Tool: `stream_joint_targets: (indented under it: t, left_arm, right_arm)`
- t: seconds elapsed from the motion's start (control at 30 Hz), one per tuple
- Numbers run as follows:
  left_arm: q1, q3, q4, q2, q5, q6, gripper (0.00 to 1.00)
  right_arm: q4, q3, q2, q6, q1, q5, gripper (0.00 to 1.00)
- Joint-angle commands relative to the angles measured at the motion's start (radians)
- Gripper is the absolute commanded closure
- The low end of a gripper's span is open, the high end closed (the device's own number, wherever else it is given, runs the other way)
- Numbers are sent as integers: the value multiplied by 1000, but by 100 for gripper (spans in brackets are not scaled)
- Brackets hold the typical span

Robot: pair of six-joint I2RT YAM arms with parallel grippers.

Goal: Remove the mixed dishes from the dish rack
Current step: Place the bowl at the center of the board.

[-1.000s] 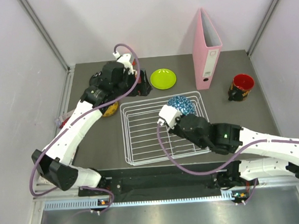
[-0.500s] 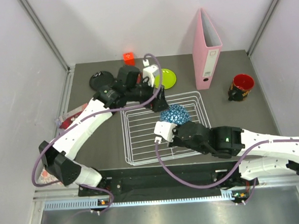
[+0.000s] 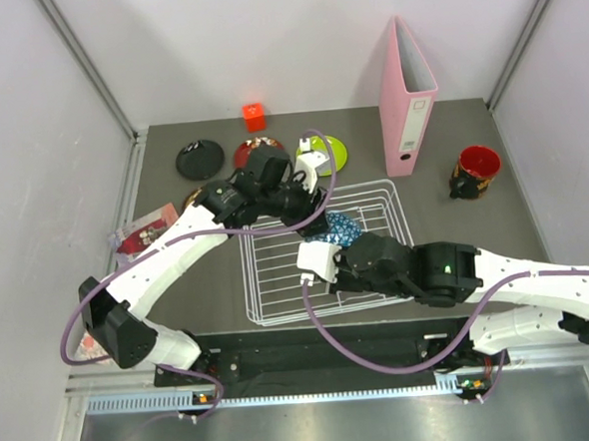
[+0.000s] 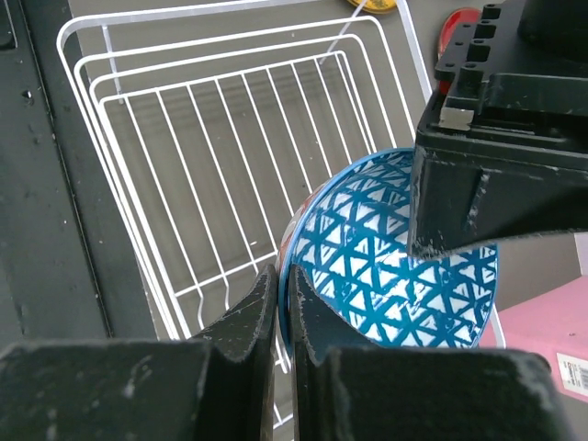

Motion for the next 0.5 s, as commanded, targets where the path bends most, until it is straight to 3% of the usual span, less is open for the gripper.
stream_joint_targets:
  t: [0.0, 0.1, 0.17, 0.23, 0.47]
  left_arm:
    - [-10, -6, -14, -25, -44, 24, 53]
    - [-19, 5, -26, -8, -59, 27, 59]
    - [-24, 14, -35, 5, -71, 30, 76]
    - [-30, 22, -41, 16, -80, 33, 100]
    - [-46, 22, -23, 13, -109, 26, 100]
  right_arm:
    - [38, 50, -1, -14, 18, -3, 100]
    - [37, 52, -2, -14, 18, -2, 100]
    - [35, 52, -2, -16, 20, -3, 100]
    - [34, 49, -2, -11, 20, 1, 100]
    - [40, 36, 4, 16, 30, 60, 100]
